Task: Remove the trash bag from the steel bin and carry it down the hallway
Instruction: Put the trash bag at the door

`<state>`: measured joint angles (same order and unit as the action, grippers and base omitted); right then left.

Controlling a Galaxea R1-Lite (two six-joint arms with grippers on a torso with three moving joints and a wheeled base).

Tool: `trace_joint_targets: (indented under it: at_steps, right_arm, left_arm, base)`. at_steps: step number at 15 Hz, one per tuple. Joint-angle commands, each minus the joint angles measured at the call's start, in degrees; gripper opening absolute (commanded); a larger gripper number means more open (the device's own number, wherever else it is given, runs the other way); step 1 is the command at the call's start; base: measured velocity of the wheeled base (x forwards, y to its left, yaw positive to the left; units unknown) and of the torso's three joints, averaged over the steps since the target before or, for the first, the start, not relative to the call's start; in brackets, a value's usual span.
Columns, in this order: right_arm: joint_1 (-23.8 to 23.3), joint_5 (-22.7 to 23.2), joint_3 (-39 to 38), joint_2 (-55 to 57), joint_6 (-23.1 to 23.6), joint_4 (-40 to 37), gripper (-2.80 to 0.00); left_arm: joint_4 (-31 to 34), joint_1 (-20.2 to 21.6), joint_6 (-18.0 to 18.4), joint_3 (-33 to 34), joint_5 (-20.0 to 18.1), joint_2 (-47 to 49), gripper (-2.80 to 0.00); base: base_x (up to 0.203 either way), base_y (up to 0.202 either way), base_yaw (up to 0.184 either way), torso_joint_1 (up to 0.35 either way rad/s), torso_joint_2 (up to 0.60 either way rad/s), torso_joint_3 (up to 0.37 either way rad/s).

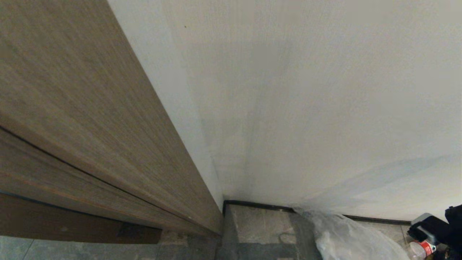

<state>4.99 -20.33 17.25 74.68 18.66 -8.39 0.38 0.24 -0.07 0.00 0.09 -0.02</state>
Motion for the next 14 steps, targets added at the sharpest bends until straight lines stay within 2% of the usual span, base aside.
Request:
trace_joint_targets:
  at_steps: [1, 3, 5, 8, 10, 11, 14]
  right_arm:
    - [0.0, -0.1, 0.1, 3.5, 0.3, -2.2, 0.00]
    - [0.0, -0.2, 0.2, 3.4, 0.3, -3.7, 0.00]
    - [0.4, 0.5, 0.2, 3.6, 0.4, 1.1, 0.00]
    - [0.6, 0.6, 3.7, 3.5, 0.1, -0.6, 0.00]
    - [0.6, 0.8, 3.0, 3.4, -0.8, -4.8, 0.00]
    - [0.7, 0.8, 3.5, 3.8, -2.5, -2.6, 0.00]
    - [0.8, 0.4, 1.0, 0.9, -3.1, -1.8, 0.00]
  left_arm:
    - [0.0, 0.0, 0.0, 0.2, 0.0, 0.0, -2.80]
    - [0.0, 0.0, 0.0, 0.1, 0.0, 0.0, -2.80]
    - [0.0, 0.0, 0.0, 0.2, 0.0, 0.0, -2.80]
    - [0.0, 0.0, 0.0, 0.1, 0.0, 0.0, -2.80]
    - [0.0, 0.0, 0.0, 0.2, 0.0, 0.0, -2.80]
    - [0.0, 0.0, 0.0, 0.1, 0.0, 0.0, -2.80]
    - [0.0, 0.0, 0.0, 0.1, 0.0, 0.0, -2.80]
  base:
    - [0.000, 0.000, 0.000, 0.000, 0.00, 0.000]
    - [0.000, 0.000, 0.000, 0.000, 0.00, 0.000]
    - [0.000, 0.000, 0.000, 0.000, 0.00, 0.000]
    - [0.000, 0.000, 0.000, 0.000, 0.00, 0.000]
    - [0.000, 0.000, 0.000, 0.000, 0.00, 0.000]
    - [0.000, 0.000, 0.000, 0.000, 0.00, 0.000]
    - [0.000, 0.000, 0.000, 0.000, 0.00, 0.000]
